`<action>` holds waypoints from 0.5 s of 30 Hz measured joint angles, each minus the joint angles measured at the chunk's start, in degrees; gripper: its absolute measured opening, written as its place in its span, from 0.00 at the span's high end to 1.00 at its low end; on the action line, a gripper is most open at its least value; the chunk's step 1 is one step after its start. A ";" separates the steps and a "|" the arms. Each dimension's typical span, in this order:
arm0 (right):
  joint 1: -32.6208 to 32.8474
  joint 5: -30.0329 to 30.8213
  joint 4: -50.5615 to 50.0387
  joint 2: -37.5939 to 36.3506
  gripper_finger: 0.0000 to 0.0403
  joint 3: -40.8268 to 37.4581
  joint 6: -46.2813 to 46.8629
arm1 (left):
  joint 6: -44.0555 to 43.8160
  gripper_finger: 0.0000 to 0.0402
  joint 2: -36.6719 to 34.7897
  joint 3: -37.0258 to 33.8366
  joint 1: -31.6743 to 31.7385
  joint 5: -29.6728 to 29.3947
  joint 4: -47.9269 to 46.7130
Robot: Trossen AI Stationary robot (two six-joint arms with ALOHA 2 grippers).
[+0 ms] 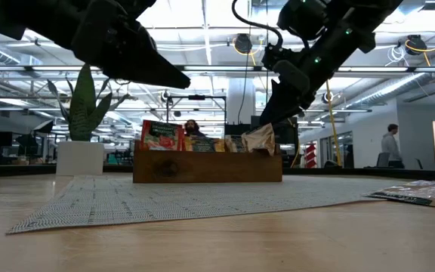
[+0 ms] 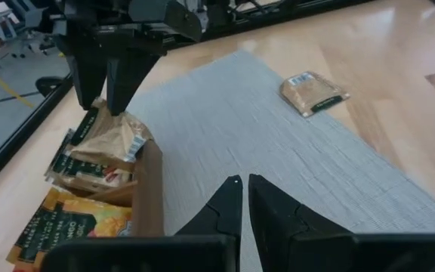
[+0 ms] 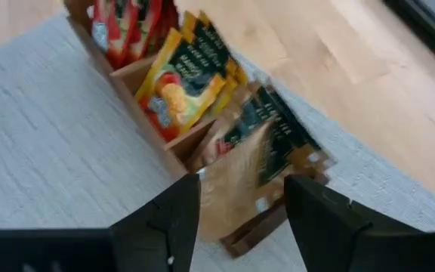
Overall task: Pick & Place Tea
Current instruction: Adjust the brown tea in the wooden organizer
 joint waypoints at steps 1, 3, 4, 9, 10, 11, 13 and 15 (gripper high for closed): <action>-0.47 -0.47 0.10 0.00 0.56 0.00 -0.53 | 0.02 0.92 0.00 0.00 0.25 0.02 -0.17; -1.50 -1.81 0.13 0.00 0.56 0.00 -1.54 | 0.00 0.92 0.00 0.00 0.79 0.02 -0.30; -2.01 -2.84 0.12 0.00 0.56 0.00 -2.00 | 0.00 0.92 0.00 0.00 1.07 0.02 -0.26; -3.53 -5.53 0.63 0.00 0.62 -0.42 -3.56 | 0.00 0.92 0.00 0.00 2.21 0.01 -0.22; -3.73 -6.06 0.69 0.00 0.65 -0.62 -3.76 | -0.01 0.92 0.00 0.00 2.47 0.00 -0.23; -3.82 -6.81 0.65 0.00 0.69 -0.87 -3.99 | -0.02 0.92 0.00 0.00 2.71 0.00 -0.23; -4.09 -8.38 0.95 0.00 0.78 -1.61 -4.84 | -0.03 0.92 0.00 0.00 3.18 0.00 -0.23; -4.09 -8.97 2.29 0.00 0.90 -2.63 -5.88 | -0.10 0.92 0.00 0.00 3.61 0.00 -0.23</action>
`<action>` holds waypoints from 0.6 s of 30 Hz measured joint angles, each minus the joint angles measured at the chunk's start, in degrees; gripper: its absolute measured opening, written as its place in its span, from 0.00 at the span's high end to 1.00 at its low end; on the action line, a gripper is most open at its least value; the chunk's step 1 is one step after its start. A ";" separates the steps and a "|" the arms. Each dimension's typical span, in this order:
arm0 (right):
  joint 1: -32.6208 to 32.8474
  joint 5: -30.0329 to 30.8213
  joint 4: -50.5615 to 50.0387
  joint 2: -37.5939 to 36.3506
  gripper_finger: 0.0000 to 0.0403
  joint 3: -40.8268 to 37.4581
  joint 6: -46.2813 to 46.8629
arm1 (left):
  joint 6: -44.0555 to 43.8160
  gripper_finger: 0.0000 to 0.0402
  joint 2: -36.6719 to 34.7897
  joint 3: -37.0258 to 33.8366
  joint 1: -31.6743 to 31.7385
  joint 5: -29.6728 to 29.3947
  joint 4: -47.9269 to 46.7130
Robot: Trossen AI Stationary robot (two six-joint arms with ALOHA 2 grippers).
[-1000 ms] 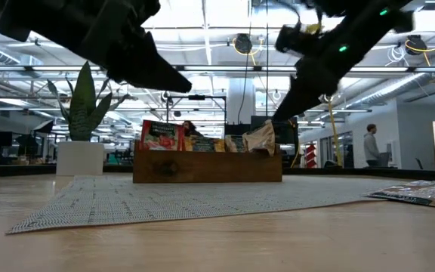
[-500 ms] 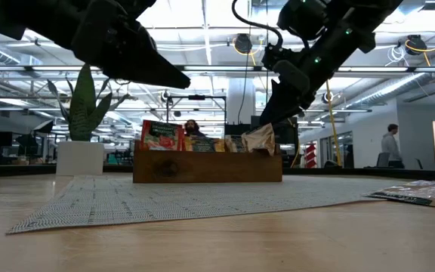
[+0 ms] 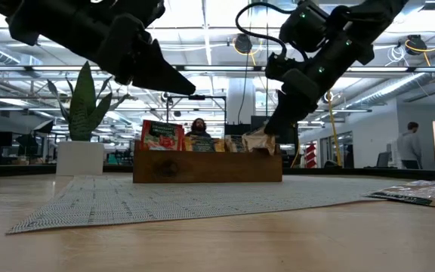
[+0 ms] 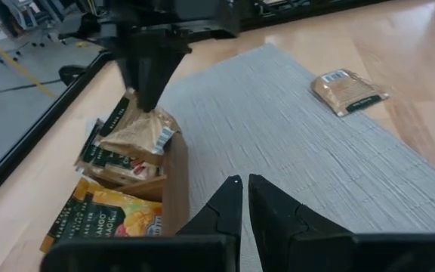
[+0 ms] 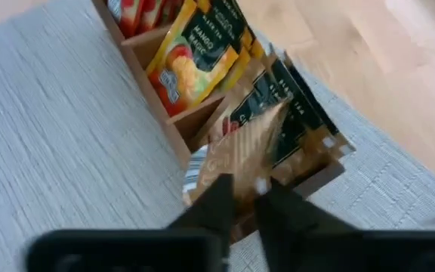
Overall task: Pick & Place Tea
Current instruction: Adjust the brown tea in the wooden organizer
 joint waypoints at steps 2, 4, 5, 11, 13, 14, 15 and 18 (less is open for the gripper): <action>0.00 -0.09 3.07 0.00 0.97 -1.19 -1.76 | -0.06 0.92 0.00 0.00 0.34 0.00 0.15; 0.13 -0.42 6.02 0.00 0.98 -1.99 -2.41 | -0.05 0.92 0.00 0.00 0.62 0.02 0.32; 0.13 -1.32 7.38 0.00 0.99 -2.31 -3.09 | -0.07 0.92 0.00 0.00 0.68 0.02 0.34; 1.49 -4.18 12.00 -0.36 1.00 -2.82 -9.90 | -0.36 0.92 0.00 0.00 1.32 0.04 0.42; 1.68 -2.67 11.66 -0.39 1.00 -2.82 -11.77 | -0.36 0.92 0.00 0.00 1.31 0.04 0.43; 1.65 -1.67 11.19 -0.39 1.00 -2.97 -12.67 | -0.38 0.92 0.00 0.00 1.29 0.04 0.43; 1.55 -0.64 11.41 -0.39 1.00 -3.52 -13.58 | -0.42 0.92 0.00 0.00 1.29 0.06 0.43; 0.83 2.06 13.74 -0.37 1.00 -5.69 -15.77 | -0.47 0.92 0.00 0.02 1.29 0.07 0.45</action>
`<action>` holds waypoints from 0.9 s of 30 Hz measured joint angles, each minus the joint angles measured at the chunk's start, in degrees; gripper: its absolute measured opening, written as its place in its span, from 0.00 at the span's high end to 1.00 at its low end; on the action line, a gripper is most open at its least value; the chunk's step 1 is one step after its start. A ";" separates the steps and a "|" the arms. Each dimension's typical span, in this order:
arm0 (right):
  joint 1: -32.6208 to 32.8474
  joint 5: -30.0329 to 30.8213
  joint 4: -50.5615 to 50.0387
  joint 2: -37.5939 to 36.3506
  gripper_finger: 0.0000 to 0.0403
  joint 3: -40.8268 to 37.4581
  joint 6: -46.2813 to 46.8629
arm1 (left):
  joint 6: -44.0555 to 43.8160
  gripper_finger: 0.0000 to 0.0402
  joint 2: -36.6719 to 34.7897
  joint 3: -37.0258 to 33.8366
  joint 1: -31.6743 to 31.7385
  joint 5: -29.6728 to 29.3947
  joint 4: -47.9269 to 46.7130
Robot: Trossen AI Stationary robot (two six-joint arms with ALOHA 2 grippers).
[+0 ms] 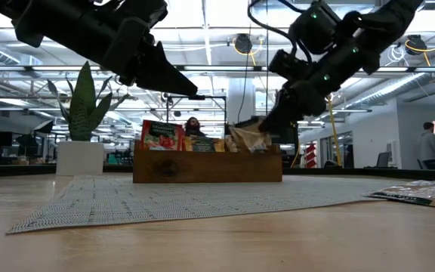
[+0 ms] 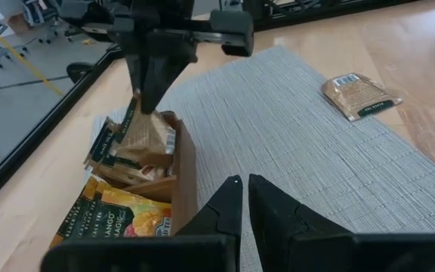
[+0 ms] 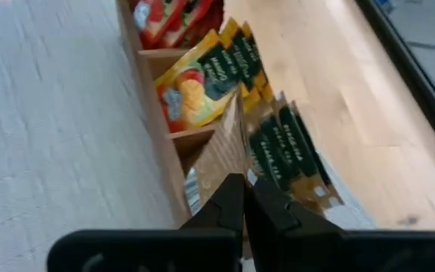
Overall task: Pick & Place Tea
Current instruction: Adjust the brown tea in the wooden organizer
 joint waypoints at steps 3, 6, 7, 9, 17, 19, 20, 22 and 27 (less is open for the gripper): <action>-0.97 -0.29 5.19 0.00 1.00 -2.76 -0.28 | 0.00 0.92 0.02 0.00 0.00 0.02 0.01; -1.24 -0.46 10.60 0.00 1.00 -5.43 -0.26 | 0.00 0.92 0.02 0.00 0.00 0.02 0.01; -1.22 -0.76 12.29 0.00 1.00 -6.07 -0.26 | 0.00 0.92 0.02 0.00 0.00 0.02 0.03; -1.20 -2.65 15.41 0.00 1.00 -7.06 -0.28 | 0.00 0.92 0.02 0.00 0.00 0.02 0.03; -1.09 -3.31 18.49 2.59 1.00 -7.77 0.14 | 0.08 0.92 0.02 0.04 0.00 0.02 1.10; -1.09 -3.27 19.48 4.22 1.00 -7.77 0.14 | 0.33 0.92 0.02 0.04 0.00 0.04 1.24; -1.09 -3.27 20.22 5.12 1.00 -7.76 0.14 | 0.38 0.92 0.02 0.04 0.00 0.03 1.25; -1.09 -3.26 20.59 6.47 1.00 -7.75 0.14 | 0.39 0.92 0.02 0.04 0.00 0.04 1.41; -0.45 -2.94 21.05 7.48 1.00 -7.75 0.16 | 0.44 0.92 0.02 0.04 0.00 0.05 1.52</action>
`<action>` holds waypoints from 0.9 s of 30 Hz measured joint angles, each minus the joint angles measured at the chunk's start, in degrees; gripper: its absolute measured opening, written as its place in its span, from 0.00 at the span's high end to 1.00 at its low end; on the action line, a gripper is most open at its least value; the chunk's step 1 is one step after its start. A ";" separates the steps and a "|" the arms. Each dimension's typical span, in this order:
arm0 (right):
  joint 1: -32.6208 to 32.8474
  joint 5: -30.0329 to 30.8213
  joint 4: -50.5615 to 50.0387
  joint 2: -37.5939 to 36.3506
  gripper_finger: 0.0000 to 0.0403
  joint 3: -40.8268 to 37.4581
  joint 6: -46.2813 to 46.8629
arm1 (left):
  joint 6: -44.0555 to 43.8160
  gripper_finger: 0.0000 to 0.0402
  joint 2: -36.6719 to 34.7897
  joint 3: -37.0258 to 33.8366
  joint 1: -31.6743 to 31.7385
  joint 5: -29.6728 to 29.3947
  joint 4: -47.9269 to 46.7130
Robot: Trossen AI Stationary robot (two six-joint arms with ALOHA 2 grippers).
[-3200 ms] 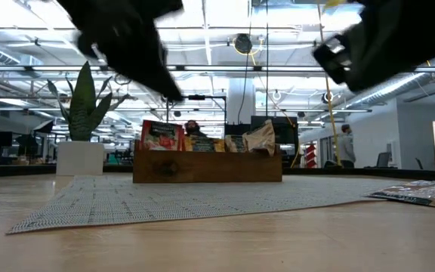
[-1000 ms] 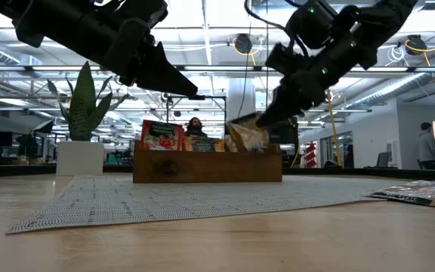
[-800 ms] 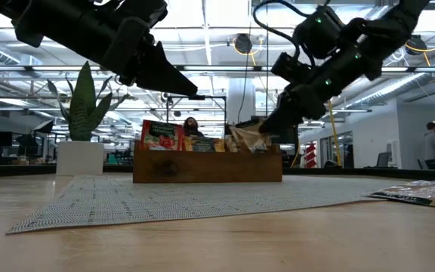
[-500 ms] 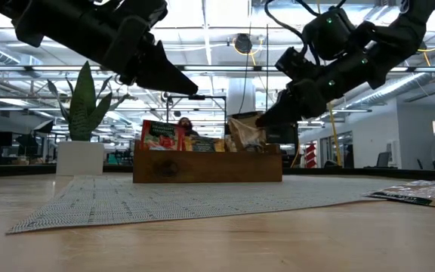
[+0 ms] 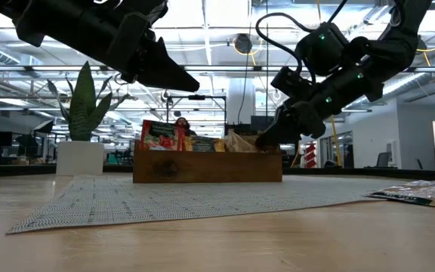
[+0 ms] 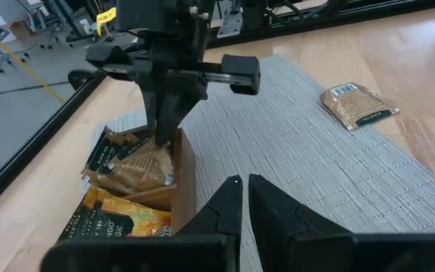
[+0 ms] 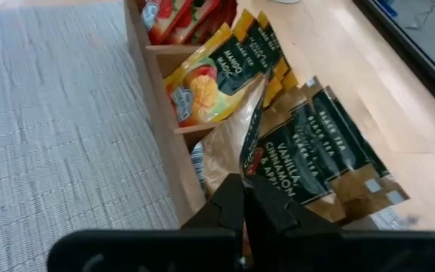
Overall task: Pick & Place Tea
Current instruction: Adjust the brown tea in the wooden organizer
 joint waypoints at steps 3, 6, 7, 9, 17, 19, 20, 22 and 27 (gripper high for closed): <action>0.60 2.03 -0.64 -0.02 1.00 0.06 -0.05 | 0.07 0.92 0.00 0.00 0.00 -0.01 0.00; 1.21 5.51 -1.39 -0.02 1.00 0.09 -0.79 | 0.13 0.92 0.00 0.00 0.00 -0.01 0.00; 1.35 6.56 -1.37 -0.04 1.00 0.09 -0.78 | 0.13 0.92 0.00 0.00 0.00 -0.01 0.00; 1.64 8.13 -0.92 -0.16 1.00 0.09 -0.37 | 0.13 0.92 0.00 0.00 0.00 -0.01 0.00; 2.03 10.49 -0.39 -2.29 0.89 0.00 -0.63 | -0.23 0.92 0.00 0.00 0.00 -0.01 -0.03; 1.98 10.86 -0.47 -2.27 0.84 0.00 -0.63 | -0.22 0.92 0.00 0.00 0.00 -0.01 -0.03; 2.00 11.60 -0.20 -2.27 0.82 0.00 -0.63 | -0.23 0.92 0.00 0.00 0.00 0.01 -0.03; 2.03 13.01 -0.07 -2.27 0.77 0.00 -0.63 | -0.22 0.92 0.00 0.00 0.00 -0.01 -0.04; 2.13 16.57 -0.48 -2.27 0.68 0.00 -2.21 | -0.22 0.92 0.00 0.00 0.00 -0.01 -0.04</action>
